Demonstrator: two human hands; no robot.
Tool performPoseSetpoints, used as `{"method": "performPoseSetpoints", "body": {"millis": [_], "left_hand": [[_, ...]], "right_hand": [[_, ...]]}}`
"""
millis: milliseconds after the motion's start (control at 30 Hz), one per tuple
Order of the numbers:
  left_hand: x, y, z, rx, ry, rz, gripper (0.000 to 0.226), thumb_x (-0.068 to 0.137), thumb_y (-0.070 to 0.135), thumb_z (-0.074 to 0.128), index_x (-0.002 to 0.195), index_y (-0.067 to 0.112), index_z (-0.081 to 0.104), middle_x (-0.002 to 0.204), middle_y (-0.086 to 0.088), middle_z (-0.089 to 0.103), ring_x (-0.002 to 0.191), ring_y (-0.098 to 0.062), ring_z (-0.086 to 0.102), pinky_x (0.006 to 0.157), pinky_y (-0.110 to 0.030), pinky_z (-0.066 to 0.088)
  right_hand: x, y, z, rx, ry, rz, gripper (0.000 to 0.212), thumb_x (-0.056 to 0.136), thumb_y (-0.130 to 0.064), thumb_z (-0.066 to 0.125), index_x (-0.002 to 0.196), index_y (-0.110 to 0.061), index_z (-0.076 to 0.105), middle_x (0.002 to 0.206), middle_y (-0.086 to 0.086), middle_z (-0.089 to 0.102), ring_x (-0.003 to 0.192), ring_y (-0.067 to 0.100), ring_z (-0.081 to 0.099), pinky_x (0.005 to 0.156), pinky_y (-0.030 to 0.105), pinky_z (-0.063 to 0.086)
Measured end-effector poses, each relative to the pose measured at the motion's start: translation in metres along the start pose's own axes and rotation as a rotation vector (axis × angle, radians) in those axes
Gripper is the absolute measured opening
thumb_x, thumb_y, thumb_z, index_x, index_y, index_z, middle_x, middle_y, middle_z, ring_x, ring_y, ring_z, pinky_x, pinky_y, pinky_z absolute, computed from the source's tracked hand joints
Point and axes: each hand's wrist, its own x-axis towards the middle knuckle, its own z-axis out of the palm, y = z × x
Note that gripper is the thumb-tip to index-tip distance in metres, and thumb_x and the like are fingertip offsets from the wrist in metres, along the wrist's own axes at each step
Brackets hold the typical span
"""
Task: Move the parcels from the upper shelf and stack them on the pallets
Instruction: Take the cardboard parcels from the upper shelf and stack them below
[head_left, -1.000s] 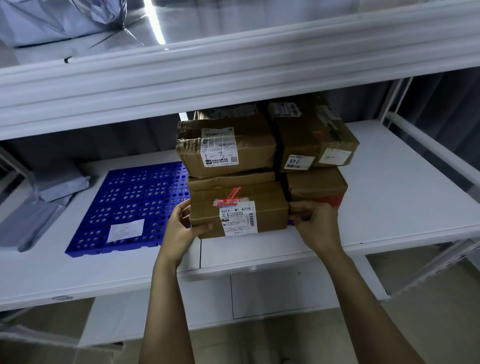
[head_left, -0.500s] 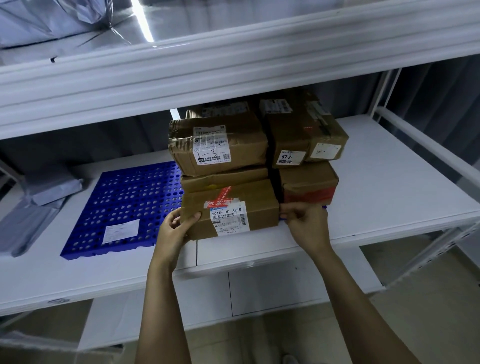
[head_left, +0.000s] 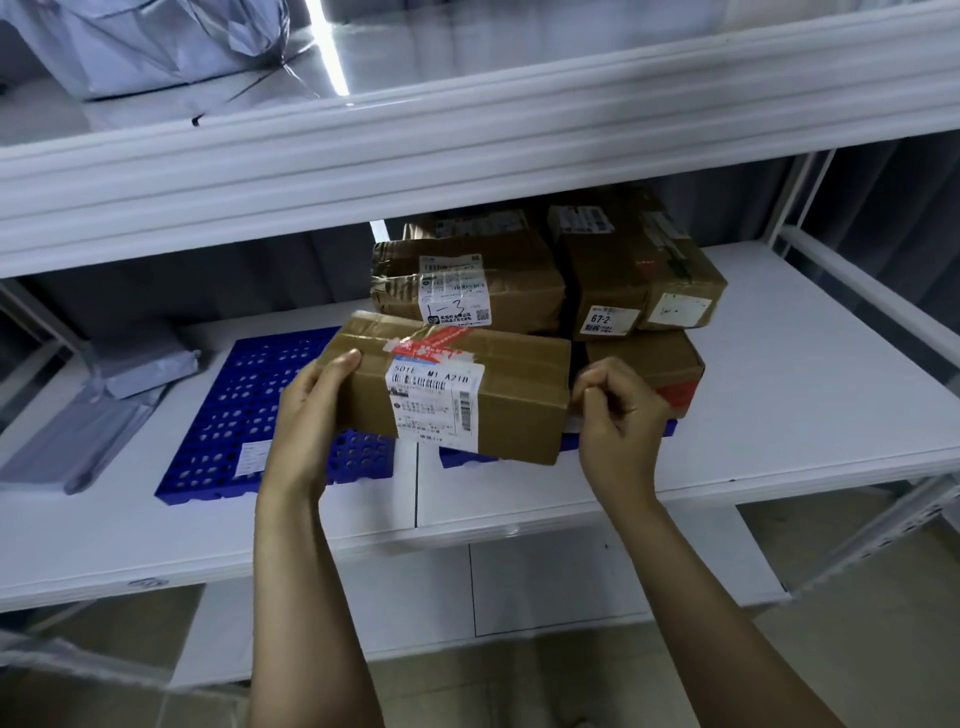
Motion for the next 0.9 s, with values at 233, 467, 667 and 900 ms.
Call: {"method": "performPoseSetpoints", "body": {"millis": [233, 467, 667, 900], "left_hand": [[-0.008, 0.032, 0.014, -0.018, 0.040, 0.087, 0.019, 0.091, 0.048, 0.055, 0.095, 0.032, 0.065, 0.094, 0.013, 0.069, 0.088, 0.001, 0.064, 0.072, -0.019, 0.048], [-0.006, 0.046, 0.018, 0.062, 0.031, 0.160, 0.030, 0.089, 0.053, 0.055, 0.103, 0.029, 0.064, 0.091, 0.013, 0.070, 0.075, 0.007, 0.065, 0.055, -0.008, 0.046], [-0.003, 0.052, 0.020, 0.166, 0.012, 0.183, 0.033, 0.088, 0.054, 0.057, 0.109, 0.029, 0.060, 0.100, 0.012, 0.067, 0.088, 0.000, 0.063, 0.064, -0.015, 0.041], [0.004, 0.063, 0.032, 0.263, -0.024, 0.221, 0.034, 0.091, 0.055, 0.050, 0.104, 0.027, 0.065, 0.097, 0.012, 0.069, 0.088, 0.003, 0.062, 0.063, -0.012, 0.042]], "right_hand": [[0.019, -0.007, 0.006, 0.164, 0.065, 0.067, 0.020, 0.091, -0.016, 0.039, 0.078, -0.021, 0.053, 0.115, -0.004, 0.063, 0.109, 0.019, 0.058, 0.094, 0.045, 0.049], [0.029, -0.020, 0.004, 0.215, 0.038, 0.135, 0.008, 0.092, -0.031, 0.048, 0.097, -0.029, 0.055, 0.119, -0.007, 0.061, 0.107, 0.005, 0.058, 0.093, 0.030, 0.051], [0.045, -0.024, 0.006, 0.189, -0.007, 0.148, 0.039, 0.090, -0.031, 0.051, 0.128, -0.023, 0.052, 0.120, -0.015, 0.057, 0.108, -0.007, 0.054, 0.083, 0.010, 0.047], [0.084, -0.037, 0.005, 0.107, -0.013, 0.231, 0.022, 0.099, -0.024, 0.047, 0.117, -0.025, 0.060, 0.102, -0.021, 0.059, 0.095, -0.007, 0.055, 0.076, 0.006, 0.043]]}}
